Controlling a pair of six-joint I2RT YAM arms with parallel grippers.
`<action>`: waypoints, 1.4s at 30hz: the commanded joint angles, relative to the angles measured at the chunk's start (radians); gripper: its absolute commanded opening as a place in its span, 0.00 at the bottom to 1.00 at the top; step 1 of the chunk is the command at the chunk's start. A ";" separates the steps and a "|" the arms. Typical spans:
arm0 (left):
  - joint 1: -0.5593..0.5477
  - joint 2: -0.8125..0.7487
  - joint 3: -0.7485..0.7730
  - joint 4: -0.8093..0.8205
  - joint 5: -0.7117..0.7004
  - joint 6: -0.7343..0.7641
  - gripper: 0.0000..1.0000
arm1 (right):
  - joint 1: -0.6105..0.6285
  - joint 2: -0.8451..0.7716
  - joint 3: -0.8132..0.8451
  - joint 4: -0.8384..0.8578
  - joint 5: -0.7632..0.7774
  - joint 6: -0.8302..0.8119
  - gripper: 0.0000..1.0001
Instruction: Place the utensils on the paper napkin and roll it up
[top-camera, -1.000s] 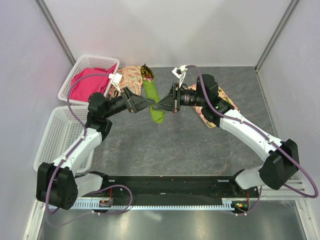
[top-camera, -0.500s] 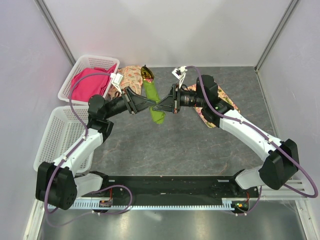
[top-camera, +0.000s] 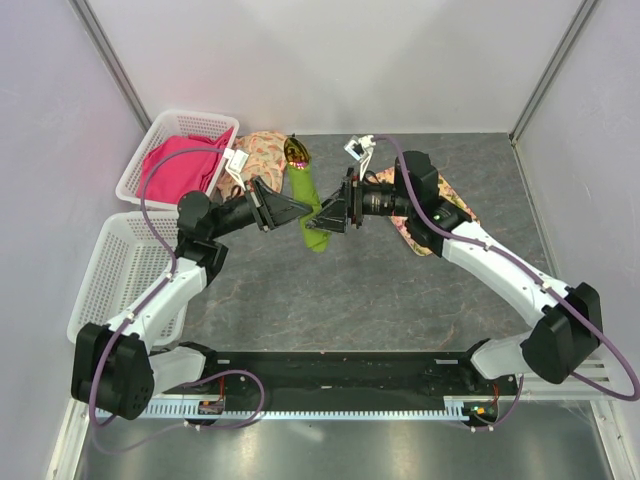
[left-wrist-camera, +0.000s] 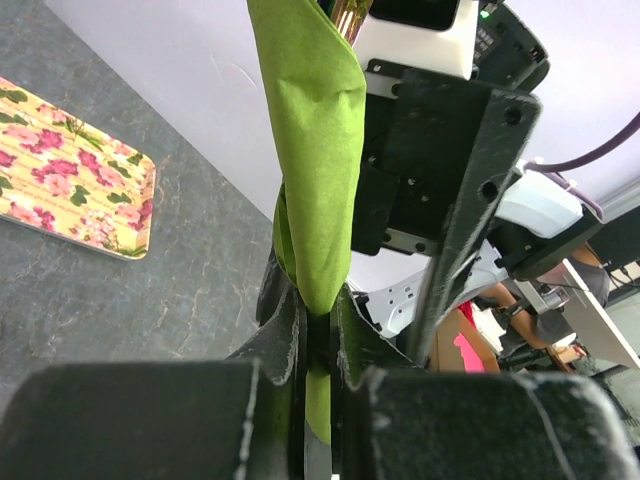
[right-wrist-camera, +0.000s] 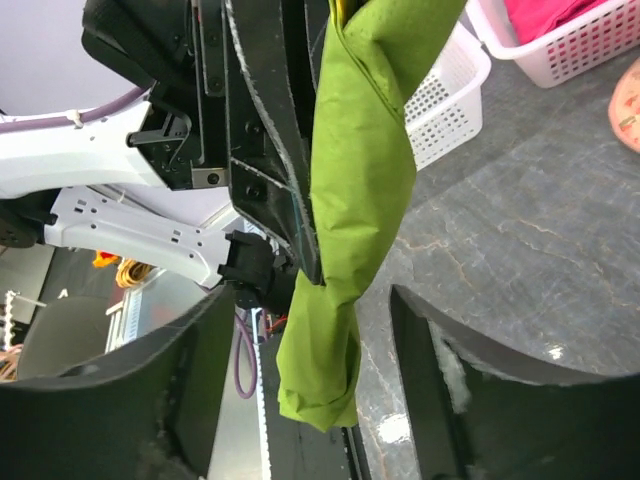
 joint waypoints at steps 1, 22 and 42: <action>-0.003 -0.024 0.005 0.047 0.043 0.048 0.02 | -0.006 -0.067 0.035 -0.034 0.017 -0.068 0.72; -0.043 -0.038 -0.025 -0.009 0.085 0.133 0.02 | -0.031 0.042 0.146 -0.017 0.085 -0.005 0.00; -0.034 -0.021 -0.040 -0.035 0.036 0.139 0.02 | -0.046 0.062 0.144 -0.045 0.046 0.012 0.72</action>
